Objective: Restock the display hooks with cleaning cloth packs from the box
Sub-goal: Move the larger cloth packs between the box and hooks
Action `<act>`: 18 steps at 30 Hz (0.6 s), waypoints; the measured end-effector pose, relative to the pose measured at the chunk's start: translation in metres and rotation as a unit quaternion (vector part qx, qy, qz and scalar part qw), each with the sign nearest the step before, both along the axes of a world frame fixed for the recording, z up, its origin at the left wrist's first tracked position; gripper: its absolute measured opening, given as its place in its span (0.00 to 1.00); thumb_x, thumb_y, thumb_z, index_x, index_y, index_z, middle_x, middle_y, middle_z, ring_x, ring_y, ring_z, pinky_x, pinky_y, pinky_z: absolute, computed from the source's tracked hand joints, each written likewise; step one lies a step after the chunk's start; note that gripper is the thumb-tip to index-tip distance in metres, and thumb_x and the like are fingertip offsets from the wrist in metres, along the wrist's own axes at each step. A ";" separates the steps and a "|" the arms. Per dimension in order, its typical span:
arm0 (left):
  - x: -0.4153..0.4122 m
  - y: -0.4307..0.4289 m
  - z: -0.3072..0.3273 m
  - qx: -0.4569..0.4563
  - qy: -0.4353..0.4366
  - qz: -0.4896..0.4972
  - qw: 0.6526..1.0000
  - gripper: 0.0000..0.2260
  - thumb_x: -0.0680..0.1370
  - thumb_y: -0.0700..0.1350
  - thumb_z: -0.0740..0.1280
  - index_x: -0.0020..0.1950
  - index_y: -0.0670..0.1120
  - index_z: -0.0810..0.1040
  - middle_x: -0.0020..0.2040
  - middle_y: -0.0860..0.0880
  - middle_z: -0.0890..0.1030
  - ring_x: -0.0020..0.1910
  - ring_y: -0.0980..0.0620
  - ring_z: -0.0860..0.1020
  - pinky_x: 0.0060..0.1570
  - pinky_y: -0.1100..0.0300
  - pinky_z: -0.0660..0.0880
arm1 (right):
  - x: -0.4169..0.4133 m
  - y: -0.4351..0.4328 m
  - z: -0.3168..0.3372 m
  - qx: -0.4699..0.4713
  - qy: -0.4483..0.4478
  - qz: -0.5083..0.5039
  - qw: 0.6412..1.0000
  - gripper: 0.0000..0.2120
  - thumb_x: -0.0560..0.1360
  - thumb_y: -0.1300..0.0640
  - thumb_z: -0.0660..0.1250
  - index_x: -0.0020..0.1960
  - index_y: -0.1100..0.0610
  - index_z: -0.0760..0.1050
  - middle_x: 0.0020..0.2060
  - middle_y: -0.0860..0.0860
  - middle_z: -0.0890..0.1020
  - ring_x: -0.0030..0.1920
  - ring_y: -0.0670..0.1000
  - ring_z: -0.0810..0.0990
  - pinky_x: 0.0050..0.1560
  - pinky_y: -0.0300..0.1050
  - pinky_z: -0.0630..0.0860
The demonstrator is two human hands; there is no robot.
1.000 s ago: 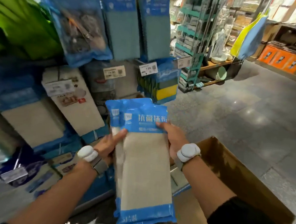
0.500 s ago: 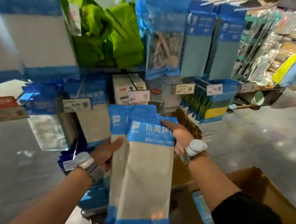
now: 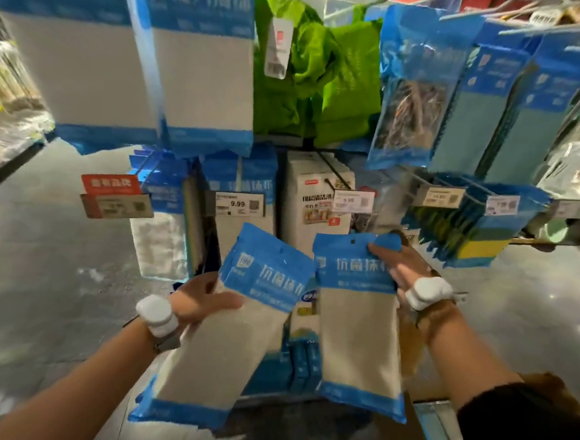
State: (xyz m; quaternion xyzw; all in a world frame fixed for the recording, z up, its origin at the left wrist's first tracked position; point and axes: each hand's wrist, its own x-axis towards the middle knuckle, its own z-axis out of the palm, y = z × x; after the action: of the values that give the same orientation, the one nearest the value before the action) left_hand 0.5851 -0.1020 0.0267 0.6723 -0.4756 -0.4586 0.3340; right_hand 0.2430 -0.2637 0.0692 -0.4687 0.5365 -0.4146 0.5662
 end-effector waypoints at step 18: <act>0.018 -0.009 0.065 -0.025 -0.146 -0.195 0.970 0.37 0.69 0.47 0.82 0.72 0.61 0.67 0.65 0.67 0.75 0.64 0.70 0.75 0.69 0.65 0.72 | 0.153 -0.001 0.022 0.051 -0.114 0.235 0.964 0.18 0.76 0.58 0.73 0.63 0.64 0.79 0.59 0.65 0.82 0.60 0.65 0.82 0.64 0.66 0.76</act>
State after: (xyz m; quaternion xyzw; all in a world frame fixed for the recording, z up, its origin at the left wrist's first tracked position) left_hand 0.6026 -0.1111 0.0915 0.6179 -0.6523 -0.3997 0.1816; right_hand 0.3957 -0.2643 0.0916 -0.5015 0.3638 -0.2931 0.7282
